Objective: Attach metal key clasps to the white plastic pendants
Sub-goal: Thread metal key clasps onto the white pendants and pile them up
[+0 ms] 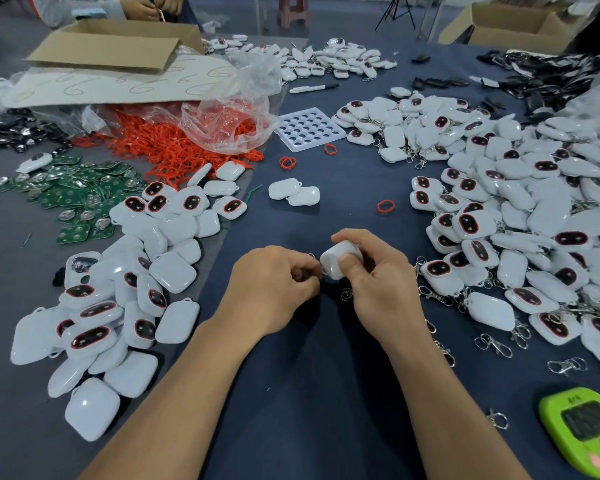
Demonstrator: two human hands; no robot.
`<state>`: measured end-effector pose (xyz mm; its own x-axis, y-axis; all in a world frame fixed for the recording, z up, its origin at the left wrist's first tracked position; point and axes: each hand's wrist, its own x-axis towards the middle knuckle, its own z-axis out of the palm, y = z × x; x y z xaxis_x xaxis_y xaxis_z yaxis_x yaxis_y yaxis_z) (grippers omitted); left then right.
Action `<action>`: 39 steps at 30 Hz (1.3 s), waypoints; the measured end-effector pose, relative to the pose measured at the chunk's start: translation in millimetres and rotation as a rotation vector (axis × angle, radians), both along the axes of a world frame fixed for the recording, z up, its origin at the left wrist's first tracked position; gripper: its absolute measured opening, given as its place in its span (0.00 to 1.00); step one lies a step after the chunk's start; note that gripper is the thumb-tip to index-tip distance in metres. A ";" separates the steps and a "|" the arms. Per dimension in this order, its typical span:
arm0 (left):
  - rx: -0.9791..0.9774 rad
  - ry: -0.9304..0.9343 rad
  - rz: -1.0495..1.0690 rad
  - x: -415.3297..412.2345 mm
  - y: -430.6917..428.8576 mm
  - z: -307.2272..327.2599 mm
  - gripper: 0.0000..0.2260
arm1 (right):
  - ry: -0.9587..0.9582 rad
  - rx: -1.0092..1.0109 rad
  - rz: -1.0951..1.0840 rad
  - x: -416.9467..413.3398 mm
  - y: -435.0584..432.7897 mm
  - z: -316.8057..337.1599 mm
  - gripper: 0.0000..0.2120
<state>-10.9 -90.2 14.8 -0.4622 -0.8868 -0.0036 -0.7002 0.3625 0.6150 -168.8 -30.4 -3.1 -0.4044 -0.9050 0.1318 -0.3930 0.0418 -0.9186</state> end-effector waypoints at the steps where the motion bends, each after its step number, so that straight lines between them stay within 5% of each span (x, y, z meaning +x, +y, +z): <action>1: -0.001 0.001 0.004 -0.3 0.2 0.2 0.14 | 0.003 0.004 -0.001 -0.1 -0.1 -0.3 0.15; 27: -0.004 0.009 0.132 -2.4 6.4 -1.0 0.01 | 0.115 -0.012 0.021 5.2 2.3 2.6 0.11; 31: -0.008 0.116 0.154 -2.4 11.3 -5.1 0.02 | -0.094 -0.024 0.008 2.0 1.8 2.3 0.13; 39: 0.132 0.632 0.120 -5.7 7.2 -2.8 0.10 | -0.632 -0.076 0.012 -7.8 2.7 13.5 0.16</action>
<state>-16.6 -83.0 12.0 -0.3086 -0.9431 0.1236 -0.2207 0.1974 0.9551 -176.5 -27.7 10.4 -0.4148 -0.9076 -0.0650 0.2255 -0.0333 -0.9737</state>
